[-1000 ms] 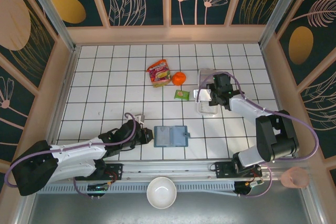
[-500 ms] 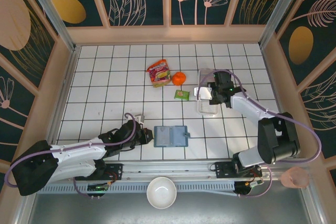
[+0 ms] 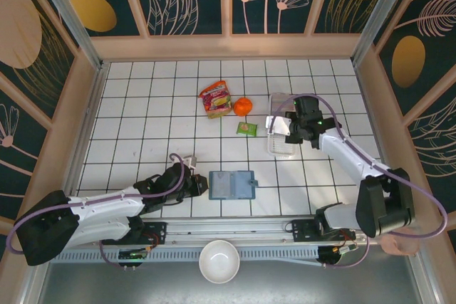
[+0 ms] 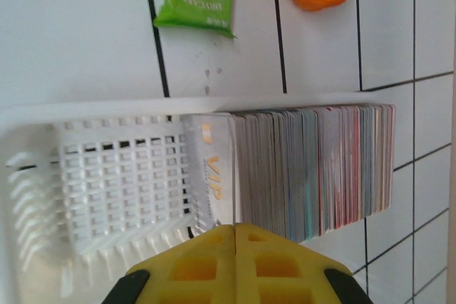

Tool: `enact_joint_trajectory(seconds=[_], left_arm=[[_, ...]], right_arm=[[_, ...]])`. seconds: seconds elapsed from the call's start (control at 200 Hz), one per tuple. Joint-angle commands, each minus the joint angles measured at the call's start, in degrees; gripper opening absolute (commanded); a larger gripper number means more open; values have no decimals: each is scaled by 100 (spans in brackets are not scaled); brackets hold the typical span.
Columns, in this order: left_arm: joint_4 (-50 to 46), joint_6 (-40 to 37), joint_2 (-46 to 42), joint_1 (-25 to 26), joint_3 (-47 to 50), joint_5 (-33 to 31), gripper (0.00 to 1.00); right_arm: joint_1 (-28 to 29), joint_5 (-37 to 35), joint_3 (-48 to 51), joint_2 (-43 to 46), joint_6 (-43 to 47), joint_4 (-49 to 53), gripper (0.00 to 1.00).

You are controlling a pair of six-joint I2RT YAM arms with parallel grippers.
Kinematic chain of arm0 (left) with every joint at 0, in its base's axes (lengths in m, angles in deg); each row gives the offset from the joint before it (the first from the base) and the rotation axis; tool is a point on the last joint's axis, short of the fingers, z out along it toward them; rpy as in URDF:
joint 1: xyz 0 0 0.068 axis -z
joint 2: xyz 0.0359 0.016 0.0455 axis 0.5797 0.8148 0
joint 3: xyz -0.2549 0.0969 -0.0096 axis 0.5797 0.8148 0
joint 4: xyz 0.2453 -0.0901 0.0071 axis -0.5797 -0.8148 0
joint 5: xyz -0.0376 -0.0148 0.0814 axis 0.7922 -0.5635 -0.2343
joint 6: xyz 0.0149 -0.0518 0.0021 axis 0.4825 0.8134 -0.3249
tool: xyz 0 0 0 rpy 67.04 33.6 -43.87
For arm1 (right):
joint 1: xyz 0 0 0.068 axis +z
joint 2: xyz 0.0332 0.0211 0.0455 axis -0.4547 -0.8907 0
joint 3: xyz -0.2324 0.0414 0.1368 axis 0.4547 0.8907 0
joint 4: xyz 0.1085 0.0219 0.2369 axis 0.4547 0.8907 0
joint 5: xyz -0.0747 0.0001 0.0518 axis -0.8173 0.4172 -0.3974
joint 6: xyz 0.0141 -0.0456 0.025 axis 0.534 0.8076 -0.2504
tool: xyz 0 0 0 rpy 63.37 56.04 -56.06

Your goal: Put the credit cards into the card holder

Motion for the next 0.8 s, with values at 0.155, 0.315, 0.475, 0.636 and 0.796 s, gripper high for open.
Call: enact_joint_trajectory(seconds=[0.155, 0.315, 0.475, 0.636, 0.796], left_arm=[[59, -6, -52, 36, 23, 6, 10], [-15, 19, -142, 39, 14, -41, 10], [-108, 21, -166, 40, -63, -47, 11], [-181, 15, -188, 34, -196, 69, 14], [-57, 29, -104, 36, -314, 349, 17]], right_arm=[[526, 221, -415, 554, -1569, 793, 0], [1135, -105, -269, 1146, -3302, 266, 0], [1869, -592, -211, 1611, -6097, -80, 0], [2208, -169, -152, 1653, -9151, 174, 0], [3124, -578, 664, 2084, -11209, -466, 0]])
